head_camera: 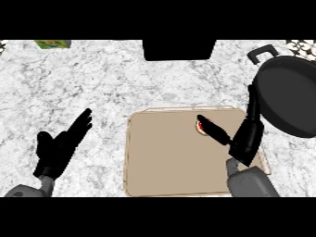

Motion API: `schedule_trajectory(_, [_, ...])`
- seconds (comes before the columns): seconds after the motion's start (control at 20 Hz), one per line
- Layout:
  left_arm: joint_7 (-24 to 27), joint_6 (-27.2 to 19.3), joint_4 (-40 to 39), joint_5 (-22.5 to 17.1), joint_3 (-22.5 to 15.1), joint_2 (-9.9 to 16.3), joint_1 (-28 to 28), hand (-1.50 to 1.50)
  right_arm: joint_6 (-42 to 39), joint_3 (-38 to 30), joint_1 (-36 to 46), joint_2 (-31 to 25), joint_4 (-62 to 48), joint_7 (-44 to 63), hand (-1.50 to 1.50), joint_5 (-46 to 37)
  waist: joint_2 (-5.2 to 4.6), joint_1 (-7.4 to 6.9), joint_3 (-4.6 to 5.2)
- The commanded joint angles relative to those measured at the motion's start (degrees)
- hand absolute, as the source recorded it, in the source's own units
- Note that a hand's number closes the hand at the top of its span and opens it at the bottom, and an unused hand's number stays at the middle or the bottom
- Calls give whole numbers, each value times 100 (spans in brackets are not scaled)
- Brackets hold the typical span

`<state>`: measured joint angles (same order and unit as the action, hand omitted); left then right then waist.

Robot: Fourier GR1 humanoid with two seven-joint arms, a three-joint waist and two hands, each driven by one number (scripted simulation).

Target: Pick the cupcake from the tray and place it in the pot

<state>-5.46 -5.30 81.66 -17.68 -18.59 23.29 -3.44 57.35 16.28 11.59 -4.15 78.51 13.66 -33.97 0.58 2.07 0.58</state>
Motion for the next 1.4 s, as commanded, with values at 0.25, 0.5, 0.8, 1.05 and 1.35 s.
schedule_trajectory(0.25, [85, 111, -407, 107, -50, -209, -230, 0, -887, -38, 634, 408, 566, 3603, -150, -1680, -9, -67, -26])
schedule_trajectory(0.5, [19, 115, -444, 129, -12, -327, -397, 0, -2106, 151, 932, 412, 609, 4951, -150, -1539, -41, -160, -44])
schedule_trajectory(0.8, [227, 232, -645, 340, 20, -465, -250, 0, -2781, -42, 758, 369, 444, 4879, -150, -1093, -58, -201, -56])
schedule_trajectory(1.05, [-21, 417, -404, 497, 282, -544, -157, 0, -2424, 317, -154, 414, 1045, 4802, -150, -1631, -52, -197, -57])
schedule_trajectory(1.35, [-150, 418, -422, 773, 368, -810, -236, 0, -1593, 629, -901, 414, 1119, 4219, -150, -1716, -55, -201, -59])
